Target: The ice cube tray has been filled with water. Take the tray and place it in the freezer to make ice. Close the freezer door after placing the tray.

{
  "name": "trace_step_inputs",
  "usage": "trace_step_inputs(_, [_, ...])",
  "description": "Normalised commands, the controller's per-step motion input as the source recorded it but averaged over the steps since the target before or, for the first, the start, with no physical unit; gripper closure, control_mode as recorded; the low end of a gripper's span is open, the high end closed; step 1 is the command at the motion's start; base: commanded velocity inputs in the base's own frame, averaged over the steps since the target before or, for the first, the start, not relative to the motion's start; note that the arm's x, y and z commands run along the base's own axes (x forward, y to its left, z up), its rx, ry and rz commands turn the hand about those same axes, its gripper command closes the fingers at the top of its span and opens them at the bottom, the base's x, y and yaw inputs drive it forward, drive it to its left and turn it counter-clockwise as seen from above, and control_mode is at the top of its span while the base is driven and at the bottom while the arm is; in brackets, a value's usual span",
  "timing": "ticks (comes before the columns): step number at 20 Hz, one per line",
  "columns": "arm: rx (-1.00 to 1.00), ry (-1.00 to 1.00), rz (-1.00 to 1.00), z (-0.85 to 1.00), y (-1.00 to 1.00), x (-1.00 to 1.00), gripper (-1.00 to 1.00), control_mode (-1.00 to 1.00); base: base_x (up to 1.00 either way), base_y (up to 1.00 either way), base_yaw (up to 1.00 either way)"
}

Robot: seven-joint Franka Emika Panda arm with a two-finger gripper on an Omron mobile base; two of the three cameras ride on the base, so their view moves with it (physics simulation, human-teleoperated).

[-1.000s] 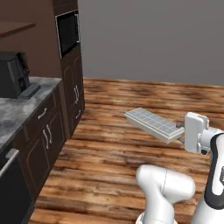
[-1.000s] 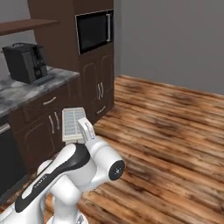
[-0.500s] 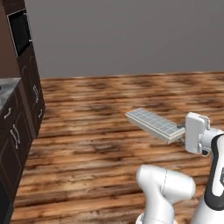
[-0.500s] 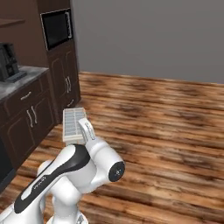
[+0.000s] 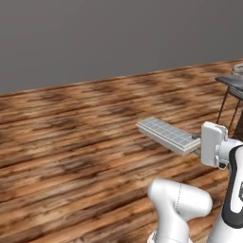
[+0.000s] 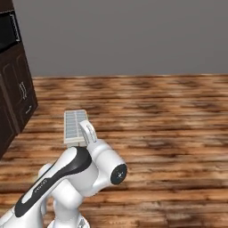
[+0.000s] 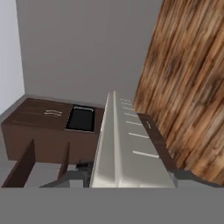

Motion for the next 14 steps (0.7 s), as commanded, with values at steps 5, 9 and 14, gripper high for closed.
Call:
trace_step_inputs(5, [0.00,0.00,0.00,0.00,0.00,0.00,1.00,1.00,-0.13,0.00,-0.52])
trace_step_inputs(9, [0.00,0.00,0.00,0.00,0.00,0.00,1.00,1.00,-0.11,0.00,-0.54])
trace_step_inputs(14, [0.00,0.00,0.00,0.00,0.00,0.00,1.00,1.00,-0.10,0.00,-0.55])
